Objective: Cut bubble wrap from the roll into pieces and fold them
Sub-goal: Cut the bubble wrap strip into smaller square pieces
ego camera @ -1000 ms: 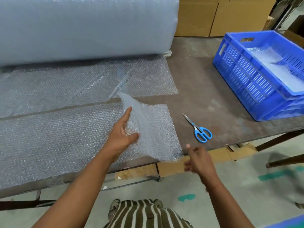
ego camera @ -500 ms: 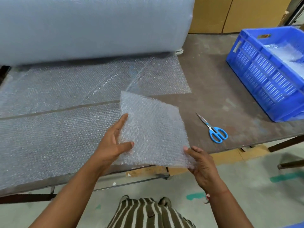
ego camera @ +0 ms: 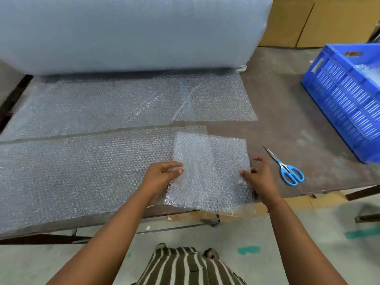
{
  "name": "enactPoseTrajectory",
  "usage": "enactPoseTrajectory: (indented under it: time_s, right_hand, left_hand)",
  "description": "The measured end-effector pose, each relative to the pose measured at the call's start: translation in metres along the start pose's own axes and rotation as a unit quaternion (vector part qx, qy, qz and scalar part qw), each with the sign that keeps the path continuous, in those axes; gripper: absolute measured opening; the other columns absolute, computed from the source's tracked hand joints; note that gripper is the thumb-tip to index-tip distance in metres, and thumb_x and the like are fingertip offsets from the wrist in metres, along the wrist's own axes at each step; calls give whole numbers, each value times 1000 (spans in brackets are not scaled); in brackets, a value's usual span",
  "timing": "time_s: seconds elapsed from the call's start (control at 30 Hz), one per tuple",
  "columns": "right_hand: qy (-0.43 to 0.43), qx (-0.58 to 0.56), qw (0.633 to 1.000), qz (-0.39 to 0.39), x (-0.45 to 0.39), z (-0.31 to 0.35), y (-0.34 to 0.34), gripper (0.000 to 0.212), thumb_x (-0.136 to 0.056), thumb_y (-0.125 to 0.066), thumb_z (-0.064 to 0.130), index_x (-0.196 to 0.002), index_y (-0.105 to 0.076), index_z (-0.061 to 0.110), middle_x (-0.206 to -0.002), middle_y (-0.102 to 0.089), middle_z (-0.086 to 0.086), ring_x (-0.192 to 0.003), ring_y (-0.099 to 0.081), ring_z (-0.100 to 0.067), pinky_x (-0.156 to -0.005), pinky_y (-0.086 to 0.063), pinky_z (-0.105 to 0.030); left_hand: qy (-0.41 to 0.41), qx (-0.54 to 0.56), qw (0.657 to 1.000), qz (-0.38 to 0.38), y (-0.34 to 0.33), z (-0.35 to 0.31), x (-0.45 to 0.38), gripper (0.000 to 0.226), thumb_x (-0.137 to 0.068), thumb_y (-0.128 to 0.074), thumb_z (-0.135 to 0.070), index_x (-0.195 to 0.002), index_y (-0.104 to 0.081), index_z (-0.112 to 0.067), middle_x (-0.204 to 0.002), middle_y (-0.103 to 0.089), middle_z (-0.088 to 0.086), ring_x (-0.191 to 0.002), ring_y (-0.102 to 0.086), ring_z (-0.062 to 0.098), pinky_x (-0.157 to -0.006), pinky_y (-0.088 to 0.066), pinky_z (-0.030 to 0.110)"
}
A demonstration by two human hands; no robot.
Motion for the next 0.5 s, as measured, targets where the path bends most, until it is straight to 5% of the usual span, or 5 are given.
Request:
enactPoseTrajectory:
  time_s: [0.17, 0.27, 0.33, 0.4, 0.5]
  right_hand:
    - [69, 76, 994, -23, -5, -1, -2, 50, -89, -79, -3, -127, -59, 23, -99, -71, -7, -91, -71, -34, -81, -61, -52]
    - [110, 120, 985, -57, -7, 3, -2, 32, -90, -74, -7, -113, -76, 15, -105, -76, -2, -85, -69, -20, -79, -58, -40]
    - [131, 138, 978, -86, -5, 5, -2, 31, -91, -72, -8, -109, -80, 15, -101, -77, -4, -63, -60, -2, -66, -50, -23]
    - [160, 138, 970, -117, -2, 6, -2, 29, -92, -72, -9, -111, -81, 12, -95, -75, -6, -55, -54, 0, -59, -41, -10]
    - [201, 122, 962, -142, 5, 14, -9, 30, -92, -75, -5, -116, -81, 12, -106, -78, -1, -76, -62, -12, -75, -53, -29]
  left_hand:
    - [18, -94, 988, 121, -8, -17, -12, 69, -89, -79, 9, -144, -67, -31, -155, -50, -6, -114, -69, 17, -91, -56, 29]
    - [9, -145, 975, 165, -11, -22, -18, 86, -89, -79, 6, -158, -51, -36, -169, -37, -4, -150, -46, 33, -118, -46, 41]
    - [-15, -192, 967, 168, -13, -23, -17, 93, -92, -80, -1, -164, -38, -41, -172, -29, -8, -163, -21, 20, -133, -21, 45]
    - [-57, -230, 959, 154, -12, -25, -11, 98, -95, -77, -3, -169, -25, -42, -168, -24, -16, -159, -5, 4, -129, -4, 30]
    - [-110, -231, 960, 115, -1, -24, -2, 103, -94, -73, -1, -168, -20, -48, -169, -17, -25, -155, -1, -5, -126, -4, 27]
Point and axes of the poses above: each hand's wrist, its own x-axis away from the middle knuckle, its own y-axis out of the back of the hand, z = x × y, the point moved 2 cm from there along -x, towards the middle knuckle
